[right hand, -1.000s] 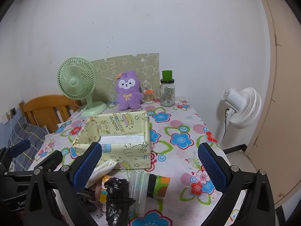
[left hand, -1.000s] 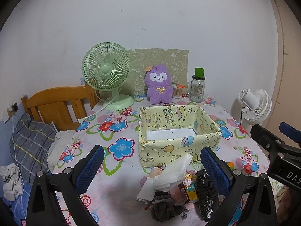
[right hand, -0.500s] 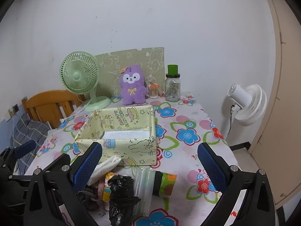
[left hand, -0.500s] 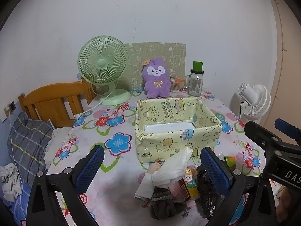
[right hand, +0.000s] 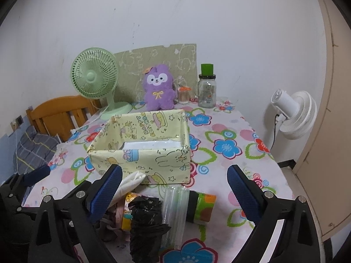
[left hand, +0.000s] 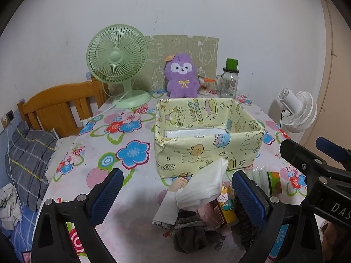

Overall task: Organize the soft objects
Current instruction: 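Grasp the black umbrella with the right tool while the left tool grasps the white cloth pack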

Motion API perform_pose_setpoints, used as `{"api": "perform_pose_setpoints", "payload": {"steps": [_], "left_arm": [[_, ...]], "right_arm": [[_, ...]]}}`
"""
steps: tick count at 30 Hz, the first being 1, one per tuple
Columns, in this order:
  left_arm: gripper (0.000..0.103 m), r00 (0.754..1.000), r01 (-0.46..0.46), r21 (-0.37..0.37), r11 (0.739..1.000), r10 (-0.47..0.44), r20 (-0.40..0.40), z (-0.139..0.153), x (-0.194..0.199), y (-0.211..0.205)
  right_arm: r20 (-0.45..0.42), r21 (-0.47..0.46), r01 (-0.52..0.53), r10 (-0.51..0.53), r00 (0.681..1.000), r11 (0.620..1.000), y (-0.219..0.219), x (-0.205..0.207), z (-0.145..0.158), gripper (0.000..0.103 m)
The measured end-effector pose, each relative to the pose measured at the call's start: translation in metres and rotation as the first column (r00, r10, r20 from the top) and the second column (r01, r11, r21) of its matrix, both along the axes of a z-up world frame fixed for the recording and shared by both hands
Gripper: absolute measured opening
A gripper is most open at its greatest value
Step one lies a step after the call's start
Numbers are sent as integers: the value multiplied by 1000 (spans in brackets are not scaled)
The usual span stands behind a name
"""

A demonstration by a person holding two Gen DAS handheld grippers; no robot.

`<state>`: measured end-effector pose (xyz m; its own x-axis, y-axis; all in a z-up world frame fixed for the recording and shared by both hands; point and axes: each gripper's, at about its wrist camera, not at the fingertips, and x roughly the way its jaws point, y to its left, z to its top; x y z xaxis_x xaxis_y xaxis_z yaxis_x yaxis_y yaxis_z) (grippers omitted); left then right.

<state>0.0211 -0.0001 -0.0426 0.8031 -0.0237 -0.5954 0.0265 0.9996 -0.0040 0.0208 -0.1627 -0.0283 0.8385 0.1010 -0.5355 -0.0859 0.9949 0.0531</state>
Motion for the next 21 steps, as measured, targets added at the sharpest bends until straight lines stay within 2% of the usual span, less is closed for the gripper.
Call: {"api": "perform_pose_setpoints", "payload": {"steps": [21], "left_arm": [[97, 994, 14, -23, 1000, -16, -104, -41, 7, -6]], "right_arm": [[-126, 16, -57, 59, 990, 998, 20, 12, -43, 87]]}}
